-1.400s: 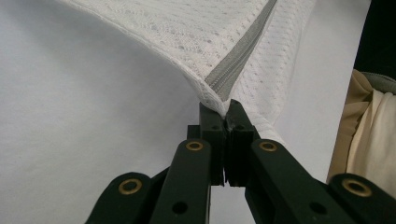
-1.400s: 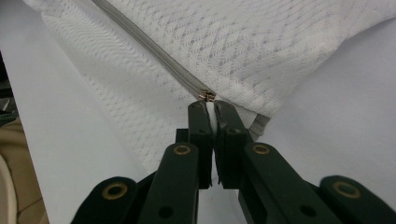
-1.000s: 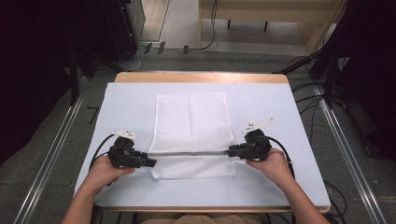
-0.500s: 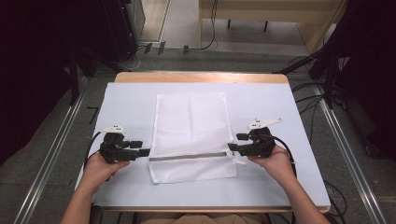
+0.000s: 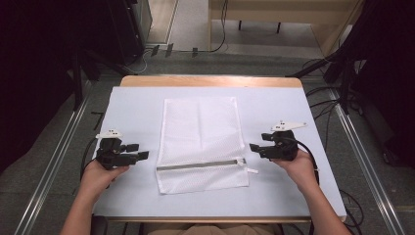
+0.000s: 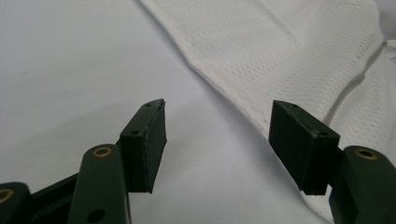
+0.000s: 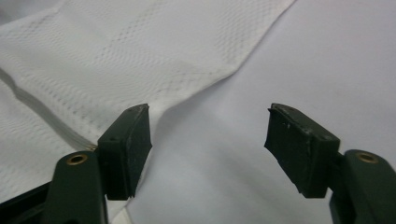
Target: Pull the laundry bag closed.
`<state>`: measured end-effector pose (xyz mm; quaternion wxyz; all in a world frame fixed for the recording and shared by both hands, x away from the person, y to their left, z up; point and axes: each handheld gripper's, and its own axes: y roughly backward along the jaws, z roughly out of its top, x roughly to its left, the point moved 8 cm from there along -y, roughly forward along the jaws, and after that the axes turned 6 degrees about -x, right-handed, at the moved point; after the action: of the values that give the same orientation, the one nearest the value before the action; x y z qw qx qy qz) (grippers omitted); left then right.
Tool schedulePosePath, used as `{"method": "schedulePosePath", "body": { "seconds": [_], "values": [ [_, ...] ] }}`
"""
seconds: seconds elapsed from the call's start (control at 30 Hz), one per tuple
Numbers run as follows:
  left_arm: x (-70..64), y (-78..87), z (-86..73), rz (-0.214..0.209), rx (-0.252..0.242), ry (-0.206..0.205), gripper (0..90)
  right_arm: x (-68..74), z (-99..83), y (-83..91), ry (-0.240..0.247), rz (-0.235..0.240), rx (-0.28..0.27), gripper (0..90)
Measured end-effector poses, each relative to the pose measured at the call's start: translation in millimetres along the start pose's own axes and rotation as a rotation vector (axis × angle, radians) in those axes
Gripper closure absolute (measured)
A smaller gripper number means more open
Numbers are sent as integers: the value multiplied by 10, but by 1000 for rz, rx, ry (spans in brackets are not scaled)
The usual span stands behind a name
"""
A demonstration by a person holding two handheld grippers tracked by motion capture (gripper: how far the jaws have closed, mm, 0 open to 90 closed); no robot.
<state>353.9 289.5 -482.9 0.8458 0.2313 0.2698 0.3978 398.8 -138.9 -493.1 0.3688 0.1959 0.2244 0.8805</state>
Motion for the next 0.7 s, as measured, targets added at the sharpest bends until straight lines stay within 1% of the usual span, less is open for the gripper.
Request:
{"method": "schedulePosePath", "body": {
  "seconds": [0.07,0.1,0.17,0.27,0.3,0.43,0.5,0.6,0.7],
  "values": [
    [51,14,-9,23,-3,7,369,-53,-17,0,-6,-18,-8,281],
    [80,22,-17,33,2,6,367,-80,-26,1,3,-25,-13,266],
    [125,28,-24,58,0,17,365,-123,-50,2,15,-35,-16,235],
    [164,28,-33,79,2,23,358,-176,-95,9,26,-40,-3,206],
    [170,25,-36,85,4,21,357,-192,-105,10,31,-41,0,207],
    [174,12,-41,89,7,18,348,-250,-120,6,13,-58,5,208],
    [181,3,-47,97,10,17,343,-268,-135,-5,3,-67,16,209],
    [193,-3,-57,103,18,12,339,-279,-160,-18,3,-71,34,210],
    [205,-12,-61,117,19,17,336,-283,-162,-30,4,-71,36,211]
  ]
}}
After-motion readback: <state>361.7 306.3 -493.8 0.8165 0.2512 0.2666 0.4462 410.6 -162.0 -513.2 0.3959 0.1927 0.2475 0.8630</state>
